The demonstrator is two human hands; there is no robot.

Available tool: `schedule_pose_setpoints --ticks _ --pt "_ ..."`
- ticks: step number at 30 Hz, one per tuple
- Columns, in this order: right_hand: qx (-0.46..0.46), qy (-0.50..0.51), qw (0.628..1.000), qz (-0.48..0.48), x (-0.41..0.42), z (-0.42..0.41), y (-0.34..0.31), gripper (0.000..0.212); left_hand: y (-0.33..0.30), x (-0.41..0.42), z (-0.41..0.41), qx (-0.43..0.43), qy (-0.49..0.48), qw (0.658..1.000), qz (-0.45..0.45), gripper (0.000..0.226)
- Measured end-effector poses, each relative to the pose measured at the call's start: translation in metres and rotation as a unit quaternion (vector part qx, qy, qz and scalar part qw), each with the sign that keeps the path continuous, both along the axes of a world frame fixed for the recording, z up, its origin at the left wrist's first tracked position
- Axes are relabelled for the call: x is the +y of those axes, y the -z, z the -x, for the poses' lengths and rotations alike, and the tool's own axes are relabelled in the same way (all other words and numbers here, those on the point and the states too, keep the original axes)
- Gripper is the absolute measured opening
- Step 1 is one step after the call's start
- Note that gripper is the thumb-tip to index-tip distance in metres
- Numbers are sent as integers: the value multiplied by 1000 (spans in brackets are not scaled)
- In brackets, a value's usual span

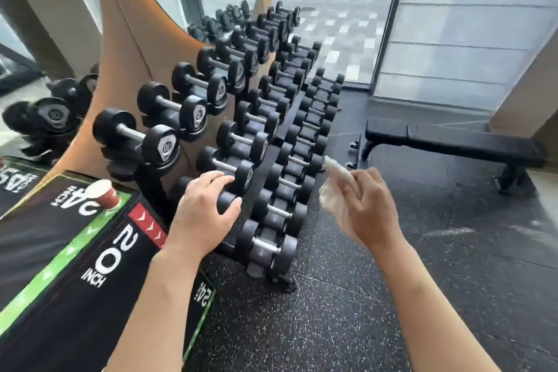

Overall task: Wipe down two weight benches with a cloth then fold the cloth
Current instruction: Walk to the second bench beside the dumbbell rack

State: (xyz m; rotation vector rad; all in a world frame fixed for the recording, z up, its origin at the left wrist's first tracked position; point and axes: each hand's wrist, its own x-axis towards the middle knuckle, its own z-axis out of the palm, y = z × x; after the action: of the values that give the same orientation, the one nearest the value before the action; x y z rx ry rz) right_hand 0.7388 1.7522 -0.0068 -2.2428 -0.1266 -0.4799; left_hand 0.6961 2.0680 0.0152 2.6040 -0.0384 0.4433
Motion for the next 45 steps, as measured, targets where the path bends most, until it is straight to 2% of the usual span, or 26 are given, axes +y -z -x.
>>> schedule_pose_setpoints --ticks 7,15,23,33,45 --pt "-1 47 999 6 6 -70 10 24 8 7 -100 4 42 999 -27 48" --pt "3 106 994 14 39 -153 1 29 8 31 -227 0 107 993 -43 59" --pt "-2 178 983 43 40 -203 -18 29 1 18 -329 -4 190 982 -12 65" --pt "-7 255 966 53 -51 -239 -9 28 18 -100 -410 5 267 963 30 60" --pt "21 292 955 41 -271 -310 6 23 19 -318 -491 20 291 957 7 62"
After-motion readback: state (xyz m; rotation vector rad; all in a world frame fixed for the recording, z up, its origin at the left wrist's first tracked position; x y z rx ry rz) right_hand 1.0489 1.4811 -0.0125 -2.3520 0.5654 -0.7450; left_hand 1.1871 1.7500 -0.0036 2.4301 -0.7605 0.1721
